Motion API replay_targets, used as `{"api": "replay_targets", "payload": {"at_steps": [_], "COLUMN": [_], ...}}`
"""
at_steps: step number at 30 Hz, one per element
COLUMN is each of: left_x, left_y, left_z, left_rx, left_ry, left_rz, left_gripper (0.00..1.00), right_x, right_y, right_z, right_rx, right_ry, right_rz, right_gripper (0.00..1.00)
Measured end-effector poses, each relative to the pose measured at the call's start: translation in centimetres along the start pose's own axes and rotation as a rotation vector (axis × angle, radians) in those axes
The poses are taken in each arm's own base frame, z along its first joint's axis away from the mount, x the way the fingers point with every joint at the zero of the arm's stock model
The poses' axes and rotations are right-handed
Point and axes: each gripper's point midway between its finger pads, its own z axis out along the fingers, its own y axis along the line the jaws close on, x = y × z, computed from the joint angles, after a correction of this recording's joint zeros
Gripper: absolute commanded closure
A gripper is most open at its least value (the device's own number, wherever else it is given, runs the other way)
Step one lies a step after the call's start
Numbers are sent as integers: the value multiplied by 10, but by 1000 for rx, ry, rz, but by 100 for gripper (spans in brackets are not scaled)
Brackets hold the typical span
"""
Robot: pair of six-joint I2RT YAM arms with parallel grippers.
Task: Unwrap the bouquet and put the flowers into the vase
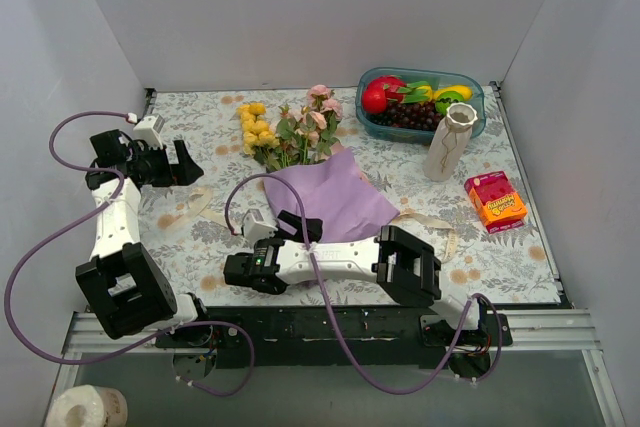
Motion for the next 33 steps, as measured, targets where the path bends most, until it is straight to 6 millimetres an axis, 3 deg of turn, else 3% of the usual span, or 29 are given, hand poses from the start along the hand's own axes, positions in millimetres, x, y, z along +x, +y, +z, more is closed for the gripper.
{"api": "replay_targets", "payload": {"at_steps": [8, 13, 17, 19, 21, 23, 25, 28, 31, 33], "left_x": [0, -1, 0, -1, -1, -4, -10, -15, -18, -19], "left_y": [-1, -1, -1, -2, -2, -2, -2, -2, -2, -2], "left_z": [0, 0, 0, 0, -1, -2, -3, -4, -5, -5], "left_rx": [9, 8, 9, 9, 10, 9, 9, 9, 8, 8], "left_ry": [-2, -2, -2, -2, -1, -5, -14, -23, -27, -28], "left_rz": [2, 5, 5, 5, 5, 9, 16, 23, 28, 30], "left_gripper": [2, 2, 2, 2, 2, 2, 2, 2, 2, 2], "right_x": [4, 19, 46, 48, 37, 9, -20, -55, -52, -39], "right_y": [-32, -77, -114, -131, -147, -168, -194, -249, -294, -302], "right_z": [-18, -33, -32, -33, -42, -59, -78, -104, -101, -82], "right_rx": [49, 34, 38, 38, 20, -17, -53, -91, -67, -54], "right_ry": [-18, -34, -1, 5, -18, -78, -144, -250, -277, -248], "right_rz": [84, 194, 266, 297, 342, 429, 516, 680, 775, 789], "right_gripper": [14, 9, 8, 6, 5, 5, 5, 5, 5, 5]}}
